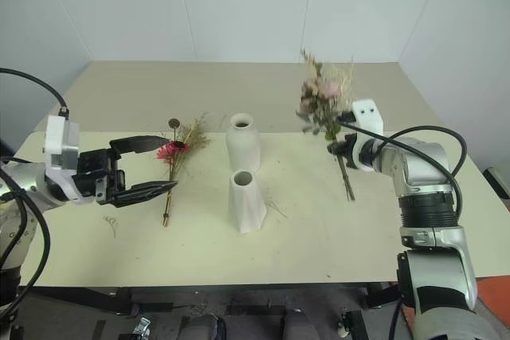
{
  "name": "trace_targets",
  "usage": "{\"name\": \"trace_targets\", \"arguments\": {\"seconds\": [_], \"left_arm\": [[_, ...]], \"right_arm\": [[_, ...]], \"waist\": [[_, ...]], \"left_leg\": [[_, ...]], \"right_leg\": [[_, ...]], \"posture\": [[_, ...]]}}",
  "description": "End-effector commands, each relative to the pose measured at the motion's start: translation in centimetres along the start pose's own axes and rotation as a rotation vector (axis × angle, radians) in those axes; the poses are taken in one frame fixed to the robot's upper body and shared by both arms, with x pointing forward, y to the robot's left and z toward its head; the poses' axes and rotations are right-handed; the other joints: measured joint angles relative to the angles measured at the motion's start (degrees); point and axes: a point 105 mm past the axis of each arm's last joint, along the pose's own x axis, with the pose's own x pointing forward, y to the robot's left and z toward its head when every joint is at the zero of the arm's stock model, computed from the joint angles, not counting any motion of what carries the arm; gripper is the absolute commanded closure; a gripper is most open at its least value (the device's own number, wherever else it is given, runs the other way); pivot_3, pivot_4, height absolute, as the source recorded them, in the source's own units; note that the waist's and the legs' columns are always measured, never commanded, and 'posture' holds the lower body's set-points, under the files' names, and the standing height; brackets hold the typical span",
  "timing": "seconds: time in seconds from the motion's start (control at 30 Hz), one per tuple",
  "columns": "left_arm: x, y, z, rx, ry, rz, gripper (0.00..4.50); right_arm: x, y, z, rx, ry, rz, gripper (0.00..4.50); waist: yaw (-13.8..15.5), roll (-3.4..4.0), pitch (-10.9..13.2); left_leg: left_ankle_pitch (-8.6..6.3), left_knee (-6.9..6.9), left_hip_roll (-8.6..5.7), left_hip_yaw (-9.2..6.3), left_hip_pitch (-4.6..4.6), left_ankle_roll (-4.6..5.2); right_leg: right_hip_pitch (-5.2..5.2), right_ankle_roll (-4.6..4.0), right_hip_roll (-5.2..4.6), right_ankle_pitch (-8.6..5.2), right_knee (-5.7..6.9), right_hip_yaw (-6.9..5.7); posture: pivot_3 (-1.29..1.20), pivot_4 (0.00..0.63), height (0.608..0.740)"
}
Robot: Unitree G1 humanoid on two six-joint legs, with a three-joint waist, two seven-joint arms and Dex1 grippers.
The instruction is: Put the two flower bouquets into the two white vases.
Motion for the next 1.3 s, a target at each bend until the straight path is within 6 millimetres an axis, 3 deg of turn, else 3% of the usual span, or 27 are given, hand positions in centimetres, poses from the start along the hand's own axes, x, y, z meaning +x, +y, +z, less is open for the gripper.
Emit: {"name": "trace_targets", "arguments": {"seconds": [0.03,0.2,0.4,0.8,1.03,1.3], "left_arm": [[0.6,1.3,0.2,0.011,0.042,0.067,0.0],[1.2,1.8,-0.3,-0.007,0.094,0.107,0.0],[0.9,1.3,0.1,0.002,0.098,0.093,0.0],[0.0,0.8,0.4,0.015,0.096,0.1,0.0],[-0.3,0.7,0.7,0.026,0.098,0.105,0.0],[-0.5,0.5,0.6,0.027,0.105,0.109,0.0]], "right_arm": [[-1.1,1.7,6.3,-0.03,-0.304,0.009,4.27],[-1.3,4.7,11.0,-0.025,-0.562,0.094,4.27],[-0.9,10.1,14.2,-0.073,-0.746,0.256,4.27],[1.7,14.7,14.2,-0.044,-0.839,0.333,4.27],[3.0,15.1,14.5,-0.015,-0.849,0.321,4.27],[3.6,15.6,13.3,-0.011,-0.822,0.341,4.27]], "waist": [[-0.1,0.01,0.0],[-0.1,0.03,0.0],[-0.6,0.05,0.0],[-1.4,0.08,0.1],[-1.5,0.11,0.1],[-1.5,0.12,0.1]], "left_leg": [[0.0,-0.01,0.0,0.0,0.0,0.0],[0.0,-0.04,0.0,0.0,-0.06,0.0],[0.0,-0.05,0.01,0.0,-0.03,-0.01],[0.02,-0.05,0.01,-0.02,-0.03,-0.03],[0.02,-0.08,0.02,-0.02,-0.03,-0.04],[0.02,-0.09,0.02,-0.02,-0.03,-0.04]], "right_leg": [[-0.01,0.0,0.0,0.0,0.02,0.01],[-0.07,0.0,-0.02,0.0,0.01,-0.01],[-0.08,-0.01,-0.01,0.01,0.05,-0.02],[-0.09,-0.01,-0.03,0.01,0.21,-0.04],[-0.1,-0.02,-0.03,0.01,0.22,-0.04],[-0.1,-0.02,-0.03,0.01,0.22,-0.04]], "posture": [[0.0,0.15,0.74],[0.0,0.15,0.74],[0.0,0.15,0.74],[0.0,0.15,0.74],[0.0,0.15,0.74],[0.0,0.15,0.74]]}}
